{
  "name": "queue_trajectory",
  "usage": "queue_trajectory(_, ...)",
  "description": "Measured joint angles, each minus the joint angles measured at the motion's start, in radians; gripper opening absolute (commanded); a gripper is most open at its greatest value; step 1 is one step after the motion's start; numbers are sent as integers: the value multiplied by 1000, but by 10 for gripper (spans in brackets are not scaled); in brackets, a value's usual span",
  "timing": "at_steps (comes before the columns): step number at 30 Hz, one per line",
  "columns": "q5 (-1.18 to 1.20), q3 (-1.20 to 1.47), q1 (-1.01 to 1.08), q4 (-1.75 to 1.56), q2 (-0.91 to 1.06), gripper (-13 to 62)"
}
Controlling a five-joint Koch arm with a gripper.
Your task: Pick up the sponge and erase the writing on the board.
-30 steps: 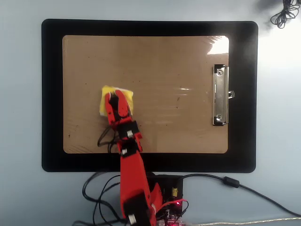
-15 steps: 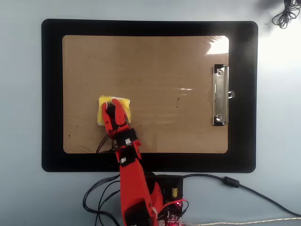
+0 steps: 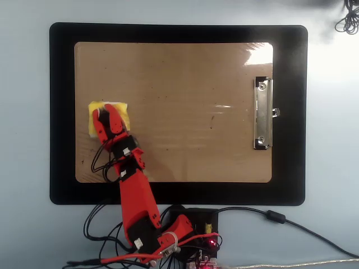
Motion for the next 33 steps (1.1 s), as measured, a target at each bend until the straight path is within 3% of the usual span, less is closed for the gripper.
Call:
queue_trajectory(6, -193, 130, -222, 74, 140, -78)
queue_trajectory(13, -206, 360, -242, 218, 414, -78)
queue_trajectory(17, -219, 354, -229, 255, 428, -74)
queue_trajectory(18, -219, 350, -225, 255, 413, -55)
queue_trajectory(21, -221, 342, -225, 255, 403, 229)
queue_trajectory(23, -221, 305, -241, 255, 397, 304)
queue_trajectory(33, -225, 155, -210, 273, 393, 332)
